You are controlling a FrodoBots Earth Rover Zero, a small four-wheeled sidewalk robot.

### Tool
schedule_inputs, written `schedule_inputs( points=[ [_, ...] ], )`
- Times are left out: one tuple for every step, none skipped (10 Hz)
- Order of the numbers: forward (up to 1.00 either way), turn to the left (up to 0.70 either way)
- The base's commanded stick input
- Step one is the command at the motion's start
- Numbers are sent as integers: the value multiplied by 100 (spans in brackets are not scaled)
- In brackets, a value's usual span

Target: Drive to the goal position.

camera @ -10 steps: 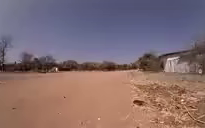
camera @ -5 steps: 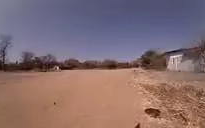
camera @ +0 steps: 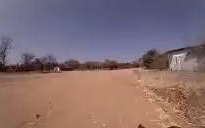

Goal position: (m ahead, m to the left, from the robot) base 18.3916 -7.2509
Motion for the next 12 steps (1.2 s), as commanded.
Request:
schedule_inputs(
  points=[
    [100,-8],
    [100,-9],
    [100,-9],
    [100,-9],
    [100,-25],
    [100,-36],
    [100,-32],
    [100,-16],
    [100,0],
    [100,0],
    [100,0],
    [100,0]
  ],
)
